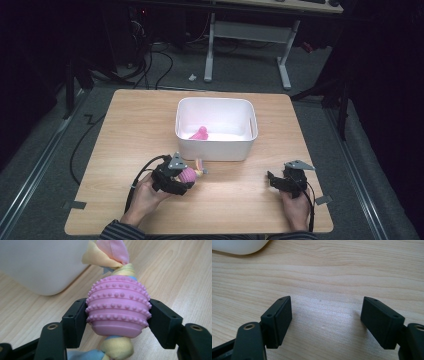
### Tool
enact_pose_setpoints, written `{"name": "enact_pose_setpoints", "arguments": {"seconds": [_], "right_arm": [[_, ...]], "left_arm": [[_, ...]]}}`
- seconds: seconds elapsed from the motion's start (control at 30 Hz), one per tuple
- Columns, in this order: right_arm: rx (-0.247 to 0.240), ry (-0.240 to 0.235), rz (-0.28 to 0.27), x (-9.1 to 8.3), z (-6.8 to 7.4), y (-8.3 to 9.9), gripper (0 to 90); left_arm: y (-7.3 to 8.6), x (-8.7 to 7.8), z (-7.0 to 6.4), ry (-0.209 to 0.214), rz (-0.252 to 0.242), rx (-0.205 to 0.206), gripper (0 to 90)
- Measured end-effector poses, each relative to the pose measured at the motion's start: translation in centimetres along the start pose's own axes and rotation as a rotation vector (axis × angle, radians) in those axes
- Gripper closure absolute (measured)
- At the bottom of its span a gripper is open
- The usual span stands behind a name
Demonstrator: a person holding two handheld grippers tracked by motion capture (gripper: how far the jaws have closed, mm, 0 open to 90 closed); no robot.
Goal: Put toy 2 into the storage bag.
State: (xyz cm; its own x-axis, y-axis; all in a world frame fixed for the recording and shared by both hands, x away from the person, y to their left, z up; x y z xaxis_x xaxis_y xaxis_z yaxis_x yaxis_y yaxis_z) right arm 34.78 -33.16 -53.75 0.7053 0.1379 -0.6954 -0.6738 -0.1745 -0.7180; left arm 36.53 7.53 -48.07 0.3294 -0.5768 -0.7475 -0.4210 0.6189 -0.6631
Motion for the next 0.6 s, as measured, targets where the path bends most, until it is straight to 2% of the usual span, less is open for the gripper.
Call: {"name": "enact_pose_setpoints", "arguments": {"seconds": [0.13,0.6], "right_arm": [[0.0,0.0,0.0,0.0,0.0,0.0,25.3],[0.0,0.0,0.0,0.0,0.0,0.0,25.3]], "left_arm": [[0.1,-0.9,0.6,0.003,-0.021,-0.028,35.9],[0.7,-3.6,1.8,0.012,-0.071,-0.083,36.0]]}}
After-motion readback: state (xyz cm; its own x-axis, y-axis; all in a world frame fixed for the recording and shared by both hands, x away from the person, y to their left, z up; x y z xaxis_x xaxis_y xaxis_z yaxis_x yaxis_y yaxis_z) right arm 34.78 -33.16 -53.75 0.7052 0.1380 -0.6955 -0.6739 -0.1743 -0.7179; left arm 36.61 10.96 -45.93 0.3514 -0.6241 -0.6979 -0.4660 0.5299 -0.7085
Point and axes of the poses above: each handheld gripper's, and its own axes: x roughly forward along the jaws, y roughly out of its underside, z roughly to its left, the point moved 1 cm from there along x, roughly forward along the jaws, and after that the axes turned 1 degree about -x, right-handed, at the moved point
